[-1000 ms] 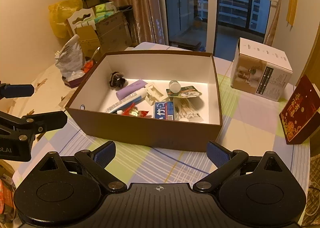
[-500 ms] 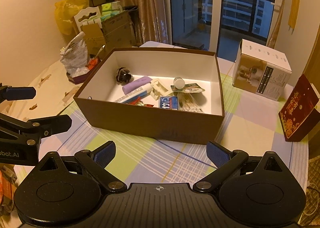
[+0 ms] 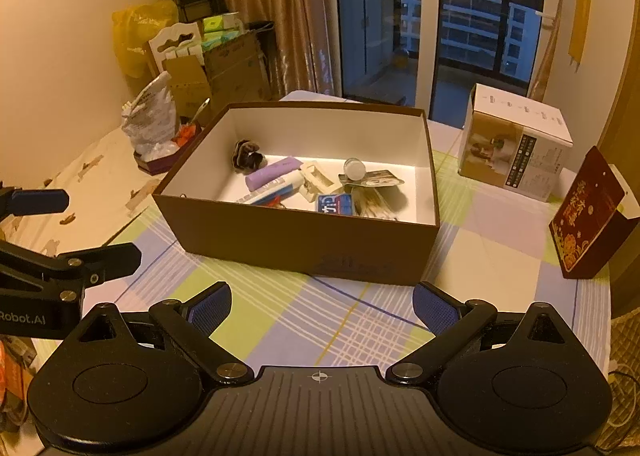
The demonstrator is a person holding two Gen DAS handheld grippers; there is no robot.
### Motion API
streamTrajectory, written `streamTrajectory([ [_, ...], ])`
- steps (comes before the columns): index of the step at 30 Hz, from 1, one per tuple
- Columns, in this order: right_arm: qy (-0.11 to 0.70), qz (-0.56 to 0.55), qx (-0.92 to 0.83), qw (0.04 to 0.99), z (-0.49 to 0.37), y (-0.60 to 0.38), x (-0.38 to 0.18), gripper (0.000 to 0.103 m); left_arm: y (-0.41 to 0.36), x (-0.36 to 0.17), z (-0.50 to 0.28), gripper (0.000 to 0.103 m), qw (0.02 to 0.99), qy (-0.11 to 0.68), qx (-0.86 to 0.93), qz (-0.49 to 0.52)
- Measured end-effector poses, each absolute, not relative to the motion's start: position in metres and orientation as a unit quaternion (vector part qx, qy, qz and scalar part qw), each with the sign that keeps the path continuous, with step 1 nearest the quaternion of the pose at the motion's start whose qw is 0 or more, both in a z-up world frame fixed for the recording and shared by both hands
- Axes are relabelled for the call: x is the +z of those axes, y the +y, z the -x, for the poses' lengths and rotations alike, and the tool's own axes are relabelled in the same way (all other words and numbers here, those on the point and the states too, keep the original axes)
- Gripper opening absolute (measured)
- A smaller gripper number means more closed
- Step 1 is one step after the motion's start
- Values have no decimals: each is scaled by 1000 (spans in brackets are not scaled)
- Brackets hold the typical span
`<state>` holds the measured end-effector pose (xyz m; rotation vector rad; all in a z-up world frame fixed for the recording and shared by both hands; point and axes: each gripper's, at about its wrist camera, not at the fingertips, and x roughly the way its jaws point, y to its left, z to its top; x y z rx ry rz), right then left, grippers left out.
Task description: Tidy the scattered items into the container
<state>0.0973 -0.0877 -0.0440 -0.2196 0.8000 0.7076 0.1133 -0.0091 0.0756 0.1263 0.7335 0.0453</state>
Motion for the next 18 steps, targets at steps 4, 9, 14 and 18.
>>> streamTrajectory([
  [4,377,100,333,858,-96,-91,-40,102,-11,78,-109,102,933,355,24,-60],
  [9,372,96,332,861,-93,-94,-37,102,-14,80,-102,102,935,349,27,-59],
  [14,370,95,330,863,-92,-96,-36,102,-16,82,-97,102,935,349,30,-55],
  [18,370,91,329,864,-92,-97,-36,102,-16,83,-94,102,936,346,37,-53],
])
